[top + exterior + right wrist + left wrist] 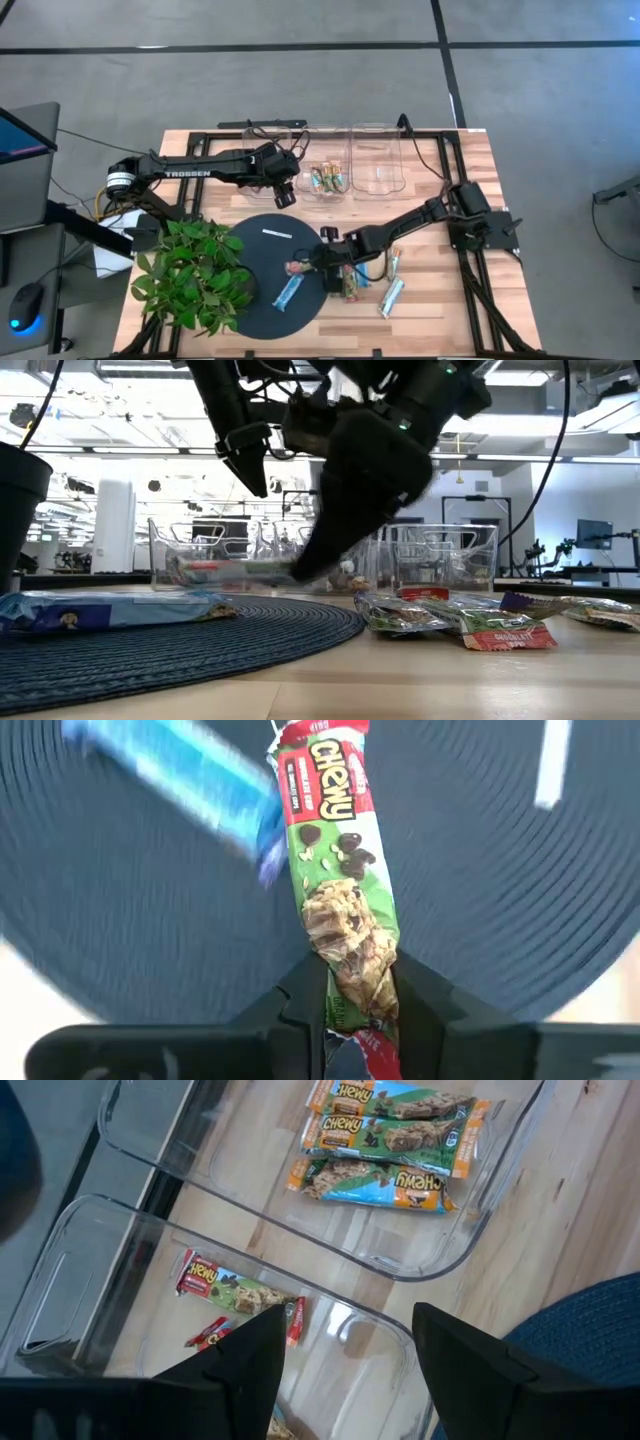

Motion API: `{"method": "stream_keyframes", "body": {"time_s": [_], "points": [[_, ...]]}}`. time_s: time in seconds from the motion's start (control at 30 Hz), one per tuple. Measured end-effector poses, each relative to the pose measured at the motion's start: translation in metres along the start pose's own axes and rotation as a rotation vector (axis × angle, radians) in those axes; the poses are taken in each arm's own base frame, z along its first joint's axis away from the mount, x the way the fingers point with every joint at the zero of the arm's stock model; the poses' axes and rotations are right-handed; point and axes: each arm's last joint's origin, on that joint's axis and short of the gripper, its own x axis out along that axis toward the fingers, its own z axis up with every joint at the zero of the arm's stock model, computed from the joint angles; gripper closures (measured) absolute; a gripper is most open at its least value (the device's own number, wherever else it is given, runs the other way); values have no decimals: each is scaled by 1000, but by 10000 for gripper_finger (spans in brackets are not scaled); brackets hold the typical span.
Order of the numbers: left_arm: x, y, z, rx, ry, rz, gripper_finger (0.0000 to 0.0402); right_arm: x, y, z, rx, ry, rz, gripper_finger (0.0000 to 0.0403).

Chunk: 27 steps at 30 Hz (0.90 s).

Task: Pick and place Granola Bars by type
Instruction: Put the red granola bar into the left transparent bin

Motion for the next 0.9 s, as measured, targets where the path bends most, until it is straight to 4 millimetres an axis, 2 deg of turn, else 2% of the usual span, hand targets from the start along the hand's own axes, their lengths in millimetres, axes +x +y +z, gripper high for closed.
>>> {"method": "stream_keyframes", "body": {"time_s": [0.23, 0.5, 0.73, 0.9], "points": [[0, 0, 0, 2, 3, 0, 188, -3, -34, -4, 132, 70, -123, 331], [0, 0, 0, 3, 2, -2, 188, -1, -66, -6, 234, 104, -173, 331], [0, -1, -1, 11, 10, -33, 188, -1, -72, -7, 254, 117, -71, 328], [0, -1, -1, 11, 10, -34, 188, -1, -69, -6, 250, 119, -48, 291]]}}
